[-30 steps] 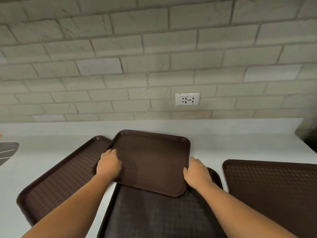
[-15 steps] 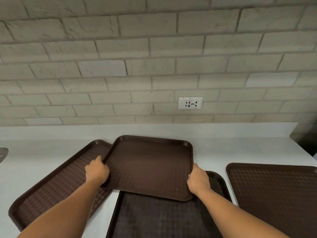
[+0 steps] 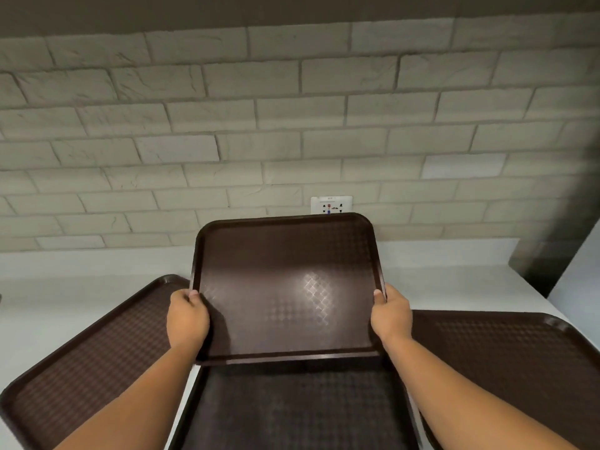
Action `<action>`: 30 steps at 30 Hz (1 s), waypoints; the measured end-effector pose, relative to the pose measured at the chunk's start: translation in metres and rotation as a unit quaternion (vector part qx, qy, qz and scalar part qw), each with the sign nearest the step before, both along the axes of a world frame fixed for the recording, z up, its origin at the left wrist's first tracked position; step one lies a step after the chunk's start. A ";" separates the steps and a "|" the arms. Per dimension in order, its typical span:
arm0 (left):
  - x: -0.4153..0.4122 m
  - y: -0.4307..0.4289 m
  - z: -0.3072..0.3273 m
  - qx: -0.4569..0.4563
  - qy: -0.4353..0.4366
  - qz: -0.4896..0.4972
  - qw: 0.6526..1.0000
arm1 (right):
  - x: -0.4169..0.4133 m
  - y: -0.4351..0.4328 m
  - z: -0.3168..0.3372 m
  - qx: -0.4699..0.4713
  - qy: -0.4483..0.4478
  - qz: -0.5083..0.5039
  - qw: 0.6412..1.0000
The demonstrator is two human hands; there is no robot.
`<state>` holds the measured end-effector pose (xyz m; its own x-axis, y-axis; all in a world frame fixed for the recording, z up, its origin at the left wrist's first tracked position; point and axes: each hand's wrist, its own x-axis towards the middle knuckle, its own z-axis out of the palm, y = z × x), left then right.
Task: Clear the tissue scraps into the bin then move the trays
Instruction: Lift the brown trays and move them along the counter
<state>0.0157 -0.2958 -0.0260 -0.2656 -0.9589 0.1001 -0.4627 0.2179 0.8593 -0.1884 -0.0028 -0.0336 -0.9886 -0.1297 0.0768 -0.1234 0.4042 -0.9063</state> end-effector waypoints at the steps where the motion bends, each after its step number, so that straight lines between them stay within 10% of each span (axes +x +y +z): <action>1: -0.004 0.012 0.002 0.002 0.006 -0.004 1.000 | -0.003 0.012 0.004 -0.005 0.016 -0.002 1.000; 21: -0.100 0.290 -0.003 -0.034 -0.022 -0.140 0.989 | -0.085 0.317 0.000 0.089 0.084 -0.071 0.990; 30: -0.124 0.358 -0.046 -0.073 -0.234 -0.288 0.926 | -0.109 0.413 -0.052 0.217 0.042 -0.106 0.969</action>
<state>-0.1084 0.0621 -0.0721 -0.7760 -0.6296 -0.0388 -0.5481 0.6424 0.5357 -0.2970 0.4104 -0.0851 -0.9891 0.0377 0.1421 -0.0619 0.7702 -0.6348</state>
